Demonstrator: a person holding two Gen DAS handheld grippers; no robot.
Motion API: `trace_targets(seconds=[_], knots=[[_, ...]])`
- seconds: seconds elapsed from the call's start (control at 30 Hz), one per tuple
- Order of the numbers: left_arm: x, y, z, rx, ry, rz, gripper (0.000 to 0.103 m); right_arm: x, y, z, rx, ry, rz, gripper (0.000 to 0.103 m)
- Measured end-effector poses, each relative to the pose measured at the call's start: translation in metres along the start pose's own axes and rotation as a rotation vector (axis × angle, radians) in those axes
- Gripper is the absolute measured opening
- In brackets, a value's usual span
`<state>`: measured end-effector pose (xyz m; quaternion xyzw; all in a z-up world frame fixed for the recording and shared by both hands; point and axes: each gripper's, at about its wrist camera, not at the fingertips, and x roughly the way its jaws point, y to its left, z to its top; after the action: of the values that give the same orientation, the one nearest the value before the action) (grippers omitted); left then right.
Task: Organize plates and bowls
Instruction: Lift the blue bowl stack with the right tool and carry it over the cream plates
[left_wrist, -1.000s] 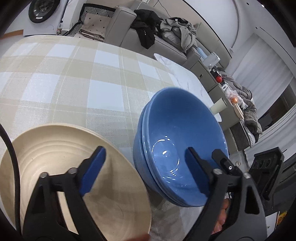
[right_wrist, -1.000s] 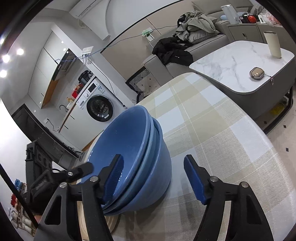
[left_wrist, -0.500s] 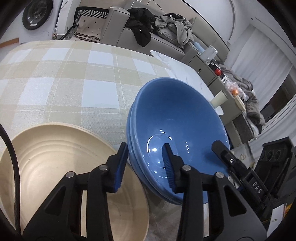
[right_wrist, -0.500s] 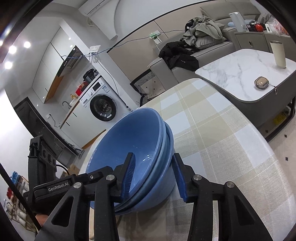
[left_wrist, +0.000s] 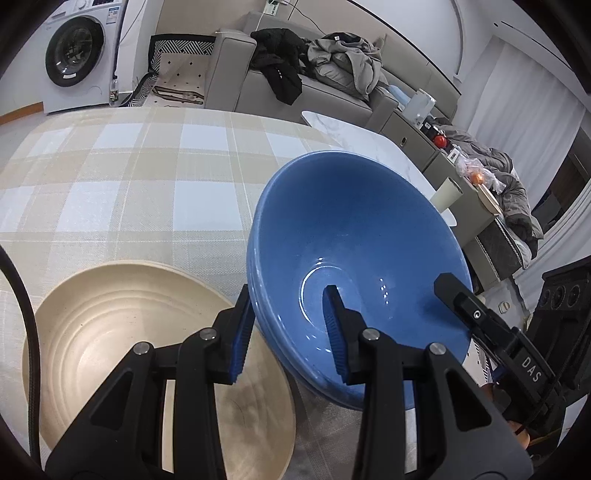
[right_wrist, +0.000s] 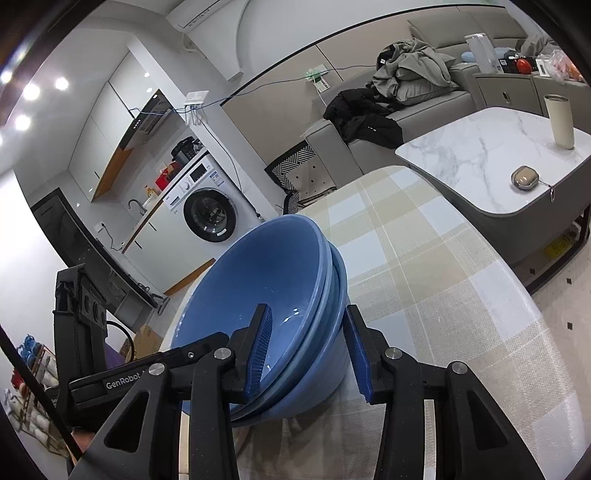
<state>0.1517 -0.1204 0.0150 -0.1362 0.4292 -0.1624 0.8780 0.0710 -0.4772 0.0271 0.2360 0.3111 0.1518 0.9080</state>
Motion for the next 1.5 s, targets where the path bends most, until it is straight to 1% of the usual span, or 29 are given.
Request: trace_targets(seconds=[0.3,0.57,0.73,0.93,1.07,1.23,1.4,1.5], knots=[[-0.036,-0.010,-0.002,0.023,-0.050,0.015,0.034,-0.014,0.017,0.006,-0.029,-0.028,0.020,0.041],[-0.078,-0.009,-0.007,0.027,-0.103,0.036,0.034,-0.028,0.043,0.006,-0.086,-0.045,0.050,0.041],[-0.105,-0.007,-0.011,0.030,-0.140,0.063,0.034,-0.033,0.057,0.005,-0.093,-0.034,0.088,0.041],[-0.135,0.000,-0.019,0.023,-0.172,0.073,0.034,-0.037,0.074,0.001,-0.117,-0.025,0.121,0.041],[-0.152,0.005,-0.026,0.023,-0.183,0.103,0.034,-0.038,0.086,-0.003,-0.144,-0.025,0.141,0.041],[-0.170,0.020,-0.033,0.006,-0.206,0.131,0.034,-0.030,0.097,-0.011,-0.146,0.005,0.183,0.041],[-0.184,0.038,-0.039,-0.011,-0.227,0.171,0.034,-0.019,0.110,-0.022,-0.156,0.030,0.208,0.041],[-0.187,0.051,-0.044,-0.030,-0.223,0.176,0.034,-0.013,0.117,-0.030,-0.166,0.047,0.219,0.041]])
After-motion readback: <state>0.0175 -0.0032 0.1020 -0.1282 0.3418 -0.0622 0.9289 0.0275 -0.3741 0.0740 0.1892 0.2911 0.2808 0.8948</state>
